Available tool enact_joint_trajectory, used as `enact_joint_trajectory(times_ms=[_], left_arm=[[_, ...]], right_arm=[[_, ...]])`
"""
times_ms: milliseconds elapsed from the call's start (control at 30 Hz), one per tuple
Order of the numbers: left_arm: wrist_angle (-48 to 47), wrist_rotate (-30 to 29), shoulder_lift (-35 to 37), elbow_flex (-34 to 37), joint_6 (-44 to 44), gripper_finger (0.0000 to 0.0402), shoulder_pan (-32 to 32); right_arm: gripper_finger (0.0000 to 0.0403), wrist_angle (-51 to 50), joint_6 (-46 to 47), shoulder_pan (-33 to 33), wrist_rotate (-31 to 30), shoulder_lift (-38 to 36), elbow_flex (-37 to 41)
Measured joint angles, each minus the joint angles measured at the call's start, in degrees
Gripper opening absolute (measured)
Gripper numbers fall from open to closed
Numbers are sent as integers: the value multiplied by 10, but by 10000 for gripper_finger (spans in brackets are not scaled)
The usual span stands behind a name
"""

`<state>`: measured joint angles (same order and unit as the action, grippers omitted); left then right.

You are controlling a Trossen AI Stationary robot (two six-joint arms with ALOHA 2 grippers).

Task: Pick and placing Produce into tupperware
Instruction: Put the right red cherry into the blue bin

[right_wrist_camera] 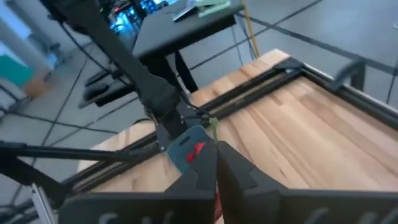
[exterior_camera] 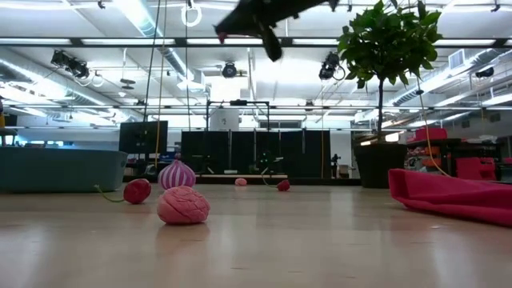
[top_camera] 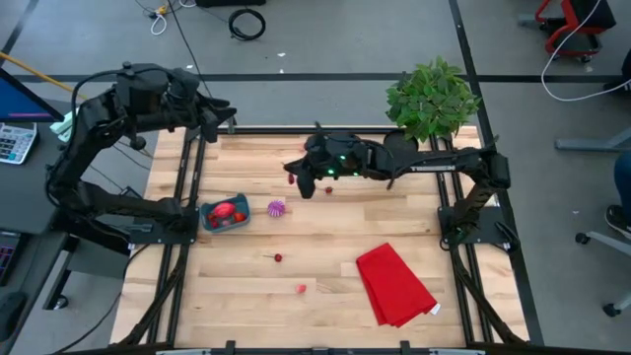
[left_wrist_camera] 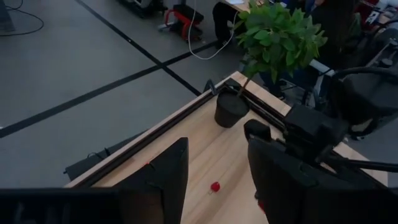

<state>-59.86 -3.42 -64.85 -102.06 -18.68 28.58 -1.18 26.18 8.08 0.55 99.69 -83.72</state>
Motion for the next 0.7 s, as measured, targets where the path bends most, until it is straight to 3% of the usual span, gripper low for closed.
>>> enact_joint_trajectory(times_ms=[467,700], left_arm=[[1,-17,0,0,4,172,0],[1,-20,0,1,5,172,0]], right_arm=[[3,-70,-113,-18,95,236,-281],[3,-65,-116,-20,93,335,-349]])
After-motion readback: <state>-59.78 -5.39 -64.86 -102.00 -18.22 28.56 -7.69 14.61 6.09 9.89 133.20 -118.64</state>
